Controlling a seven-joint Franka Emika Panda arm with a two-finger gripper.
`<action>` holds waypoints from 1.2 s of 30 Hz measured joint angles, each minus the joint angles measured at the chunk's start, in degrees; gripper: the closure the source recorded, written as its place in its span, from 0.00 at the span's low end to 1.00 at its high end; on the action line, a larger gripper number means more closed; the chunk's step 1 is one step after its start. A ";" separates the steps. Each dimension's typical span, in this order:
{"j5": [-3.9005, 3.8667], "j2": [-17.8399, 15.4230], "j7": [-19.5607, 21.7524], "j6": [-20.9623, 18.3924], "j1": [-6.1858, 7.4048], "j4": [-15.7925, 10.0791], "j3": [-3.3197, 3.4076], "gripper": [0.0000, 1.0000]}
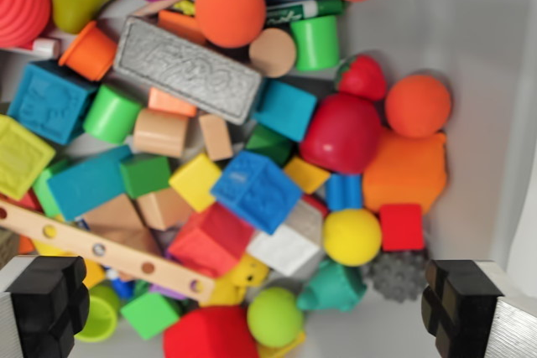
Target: Pick an object from the bin
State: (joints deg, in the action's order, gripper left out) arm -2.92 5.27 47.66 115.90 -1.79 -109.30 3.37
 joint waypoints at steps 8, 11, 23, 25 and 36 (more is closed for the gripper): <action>0.00 0.00 0.00 0.00 0.00 0.00 0.00 0.00; 0.00 0.00 0.00 0.00 0.00 0.00 0.00 0.00; 0.00 0.07 -0.51 0.00 0.13 -0.13 -0.07 0.00; 0.00 0.11 -0.71 0.04 0.17 -0.18 -0.11 0.00; 0.00 0.45 -2.19 0.81 0.53 -0.56 -0.37 0.00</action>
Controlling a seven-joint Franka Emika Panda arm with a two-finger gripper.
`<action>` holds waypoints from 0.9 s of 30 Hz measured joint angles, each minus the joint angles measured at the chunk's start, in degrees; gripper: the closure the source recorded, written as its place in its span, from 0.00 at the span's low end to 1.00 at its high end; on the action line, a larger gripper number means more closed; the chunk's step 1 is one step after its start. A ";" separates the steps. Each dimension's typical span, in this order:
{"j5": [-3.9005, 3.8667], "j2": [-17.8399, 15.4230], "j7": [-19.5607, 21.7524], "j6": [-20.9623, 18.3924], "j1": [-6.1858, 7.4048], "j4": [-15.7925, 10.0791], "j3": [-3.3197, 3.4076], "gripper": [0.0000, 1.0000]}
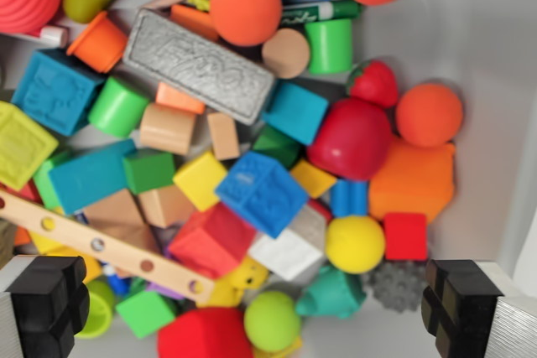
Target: Pick an object from the bin
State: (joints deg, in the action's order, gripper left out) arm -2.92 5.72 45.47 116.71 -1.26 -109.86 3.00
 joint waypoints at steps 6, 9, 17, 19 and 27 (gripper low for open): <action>0.00 0.19 -1.16 0.58 0.26 -0.41 -0.25 0.00; 0.01 0.32 -1.90 0.95 0.38 -0.63 -0.40 0.00; 0.03 0.81 -4.02 1.90 0.66 -1.17 -0.98 0.00; 0.03 0.94 -4.53 2.18 0.74 -1.28 -1.12 0.00; 0.06 1.69 -7.29 3.47 1.22 -1.87 -1.79 0.00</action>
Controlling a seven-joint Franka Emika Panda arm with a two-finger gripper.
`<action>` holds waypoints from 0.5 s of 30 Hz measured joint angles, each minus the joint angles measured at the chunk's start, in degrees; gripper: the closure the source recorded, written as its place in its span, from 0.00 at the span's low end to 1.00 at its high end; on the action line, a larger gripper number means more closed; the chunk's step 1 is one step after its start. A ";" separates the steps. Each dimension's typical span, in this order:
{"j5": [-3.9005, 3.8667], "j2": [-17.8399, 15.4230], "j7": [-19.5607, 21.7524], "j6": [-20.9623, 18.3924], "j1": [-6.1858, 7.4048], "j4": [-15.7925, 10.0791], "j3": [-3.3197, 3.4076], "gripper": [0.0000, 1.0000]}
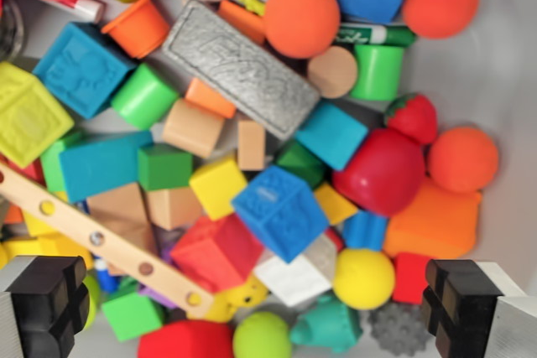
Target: Pick an object from the bin
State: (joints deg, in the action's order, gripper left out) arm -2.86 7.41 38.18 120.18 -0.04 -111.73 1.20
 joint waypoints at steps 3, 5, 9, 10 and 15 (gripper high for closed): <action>0.01 0.20 -0.91 0.38 0.14 -0.21 -0.22 0.00; 0.02 0.40 -1.67 0.75 0.24 -0.36 -0.41 0.00; 0.03 0.89 -3.24 1.48 0.48 -0.62 -0.84 0.00; 0.03 1.03 -3.63 1.65 0.54 -0.67 -0.94 0.00; 0.04 1.67 -5.56 2.47 0.79 -0.91 -1.47 0.00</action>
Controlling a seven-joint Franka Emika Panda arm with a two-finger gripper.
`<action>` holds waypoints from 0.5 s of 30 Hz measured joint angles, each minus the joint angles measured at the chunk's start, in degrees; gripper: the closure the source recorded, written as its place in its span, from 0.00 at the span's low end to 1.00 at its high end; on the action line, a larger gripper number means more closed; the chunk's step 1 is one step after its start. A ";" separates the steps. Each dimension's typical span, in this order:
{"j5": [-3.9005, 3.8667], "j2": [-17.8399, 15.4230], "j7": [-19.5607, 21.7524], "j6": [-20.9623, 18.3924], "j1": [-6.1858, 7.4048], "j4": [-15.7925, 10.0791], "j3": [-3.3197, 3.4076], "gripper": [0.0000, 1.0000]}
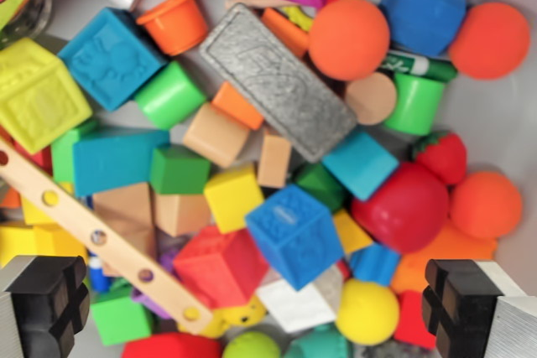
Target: Pick an object from the bin
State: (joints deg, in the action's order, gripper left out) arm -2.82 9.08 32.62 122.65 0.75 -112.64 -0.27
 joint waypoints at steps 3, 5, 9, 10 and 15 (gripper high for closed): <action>0.00 0.45 -1.36 0.55 0.14 -0.12 -0.40 0.00; 0.00 0.77 -2.28 1.00 0.25 -0.20 -0.68 0.00; 0.00 1.43 -4.00 1.74 0.48 -0.36 -1.20 0.00; 0.00 1.61 -4.50 1.95 0.57 -0.41 -1.32 0.00; 0.00 2.38 -6.68 2.80 0.87 -0.55 -1.89 0.00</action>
State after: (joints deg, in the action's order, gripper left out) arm -2.82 11.46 25.94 125.45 1.62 -113.19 -2.16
